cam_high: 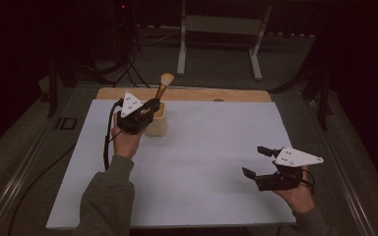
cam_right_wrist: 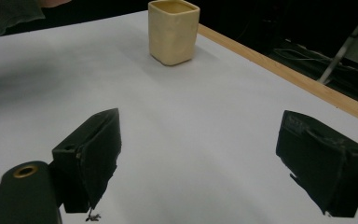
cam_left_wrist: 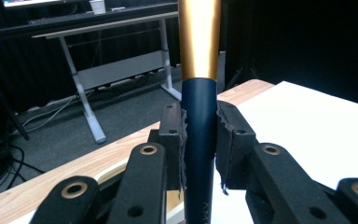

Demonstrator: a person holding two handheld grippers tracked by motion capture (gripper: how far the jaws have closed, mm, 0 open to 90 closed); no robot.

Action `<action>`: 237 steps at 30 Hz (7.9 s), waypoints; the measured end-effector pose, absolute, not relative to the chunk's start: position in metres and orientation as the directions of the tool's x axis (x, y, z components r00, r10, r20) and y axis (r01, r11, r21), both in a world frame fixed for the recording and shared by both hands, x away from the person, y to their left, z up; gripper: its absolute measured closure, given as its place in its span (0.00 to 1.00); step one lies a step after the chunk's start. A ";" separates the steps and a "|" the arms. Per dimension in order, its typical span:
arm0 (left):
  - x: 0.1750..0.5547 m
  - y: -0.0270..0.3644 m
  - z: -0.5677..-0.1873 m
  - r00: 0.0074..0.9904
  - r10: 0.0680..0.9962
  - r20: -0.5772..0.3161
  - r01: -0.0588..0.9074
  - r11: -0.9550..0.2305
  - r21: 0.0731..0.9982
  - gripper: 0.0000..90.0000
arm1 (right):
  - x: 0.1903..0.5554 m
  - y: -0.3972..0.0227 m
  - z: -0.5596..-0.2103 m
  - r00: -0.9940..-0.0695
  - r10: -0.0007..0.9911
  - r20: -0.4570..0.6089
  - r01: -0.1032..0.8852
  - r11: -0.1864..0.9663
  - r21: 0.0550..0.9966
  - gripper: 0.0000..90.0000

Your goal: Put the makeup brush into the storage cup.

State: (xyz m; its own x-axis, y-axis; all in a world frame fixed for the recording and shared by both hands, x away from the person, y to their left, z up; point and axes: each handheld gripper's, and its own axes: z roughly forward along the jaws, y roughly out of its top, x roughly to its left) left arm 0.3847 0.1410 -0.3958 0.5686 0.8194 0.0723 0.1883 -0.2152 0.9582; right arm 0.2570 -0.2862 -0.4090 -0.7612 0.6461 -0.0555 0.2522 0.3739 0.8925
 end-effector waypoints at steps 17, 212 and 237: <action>0.392 0.142 -0.394 0.559 0.826 0.068 0.189 -0.207 0.960 0.84 | 0.253 -0.291 -0.415 -0.734 0.677 -0.059 0.246 0.345 0.906 0.16; 0.428 0.160 -0.422 0.509 0.861 0.000 0.330 -0.195 0.924 0.17 | 0.234 -0.315 -0.429 -0.711 0.702 -0.036 0.240 0.290 0.926 0.16; 0.386 0.194 -0.410 0.524 0.851 -0.014 0.319 -0.182 0.930 0.17 | 0.234 -0.318 -0.430 -0.691 0.722 -0.030 0.246 0.274 0.930 0.15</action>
State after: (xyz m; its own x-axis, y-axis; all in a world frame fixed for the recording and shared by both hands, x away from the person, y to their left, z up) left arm 0.3864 0.1939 -0.4104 0.5245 0.8513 -0.0137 0.3191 -0.1817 0.9301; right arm 0.2338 -0.3183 -0.4299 -0.6911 0.7222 -0.0301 0.2462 0.2743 0.9296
